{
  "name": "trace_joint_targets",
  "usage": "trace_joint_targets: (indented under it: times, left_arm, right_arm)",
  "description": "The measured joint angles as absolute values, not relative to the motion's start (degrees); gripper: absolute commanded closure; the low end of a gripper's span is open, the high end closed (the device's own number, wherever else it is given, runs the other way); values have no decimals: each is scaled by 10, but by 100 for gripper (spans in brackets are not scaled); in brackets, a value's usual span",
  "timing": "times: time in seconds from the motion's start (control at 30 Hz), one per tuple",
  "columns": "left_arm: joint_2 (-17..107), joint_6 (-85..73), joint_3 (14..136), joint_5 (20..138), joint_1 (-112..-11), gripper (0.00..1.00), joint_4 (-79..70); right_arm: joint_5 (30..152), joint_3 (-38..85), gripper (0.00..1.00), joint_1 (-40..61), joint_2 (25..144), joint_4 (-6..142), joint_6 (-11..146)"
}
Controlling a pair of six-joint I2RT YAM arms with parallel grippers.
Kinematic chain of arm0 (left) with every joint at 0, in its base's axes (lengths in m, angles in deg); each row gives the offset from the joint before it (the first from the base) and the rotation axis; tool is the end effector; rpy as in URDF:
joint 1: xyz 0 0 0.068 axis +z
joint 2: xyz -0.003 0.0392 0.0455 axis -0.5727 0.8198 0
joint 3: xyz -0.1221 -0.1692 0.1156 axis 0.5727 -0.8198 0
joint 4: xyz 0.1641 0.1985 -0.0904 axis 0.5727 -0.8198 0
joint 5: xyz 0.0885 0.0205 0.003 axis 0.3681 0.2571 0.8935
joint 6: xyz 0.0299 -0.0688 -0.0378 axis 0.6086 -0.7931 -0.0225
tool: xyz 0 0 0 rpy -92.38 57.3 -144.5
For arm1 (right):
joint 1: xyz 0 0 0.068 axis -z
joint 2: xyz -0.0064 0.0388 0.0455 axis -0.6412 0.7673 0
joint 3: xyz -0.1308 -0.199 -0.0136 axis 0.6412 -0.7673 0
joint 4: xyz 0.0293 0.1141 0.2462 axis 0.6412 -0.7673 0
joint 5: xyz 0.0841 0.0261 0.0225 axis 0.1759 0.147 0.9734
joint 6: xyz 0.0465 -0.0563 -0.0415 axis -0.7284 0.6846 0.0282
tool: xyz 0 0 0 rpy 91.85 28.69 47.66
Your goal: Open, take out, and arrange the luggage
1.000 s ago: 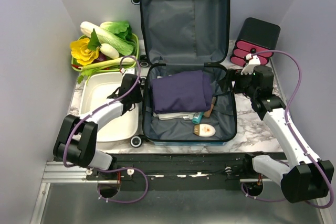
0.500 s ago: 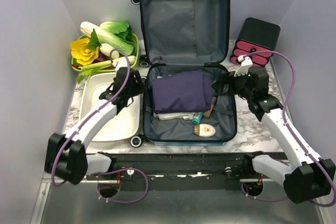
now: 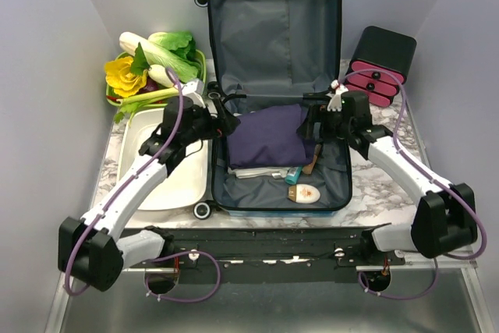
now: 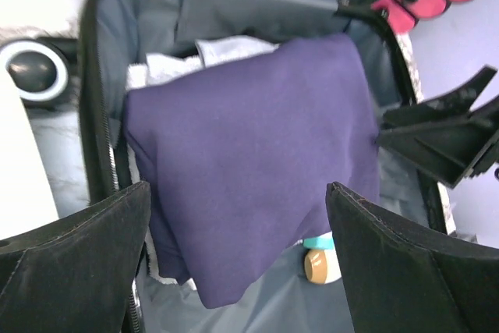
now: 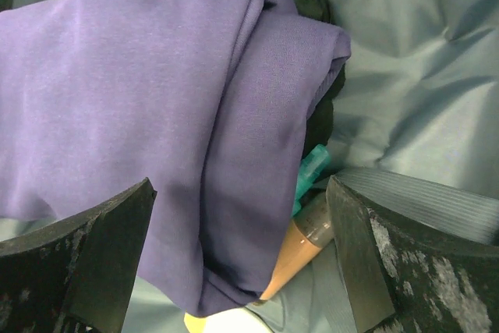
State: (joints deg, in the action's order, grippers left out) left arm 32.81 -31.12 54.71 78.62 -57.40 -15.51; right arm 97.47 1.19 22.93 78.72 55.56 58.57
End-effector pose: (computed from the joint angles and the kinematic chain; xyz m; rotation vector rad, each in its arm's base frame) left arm 0.2904 -0.1319 0.2753 -0.1536 2.0072 -0.8257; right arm 0.3215 0.1173 0.2105 -0.1676 2.2205 0.5973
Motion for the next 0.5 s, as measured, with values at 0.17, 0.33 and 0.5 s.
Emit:
trace_joint_targets:
  times: [0.17,0.33,0.5]
  left_arm:
    - [390,-314,543,748,-581,1,-152]
    - [425,-313,542,731,-584,1,-142]
    - [439,-313,538,720,-587,1,-132]
  right_arm:
    - [990,33,0,219,845,554,549]
    - [1005,53,1,196,881,543,538]
    - [1010,64,5,179,893,536,537]
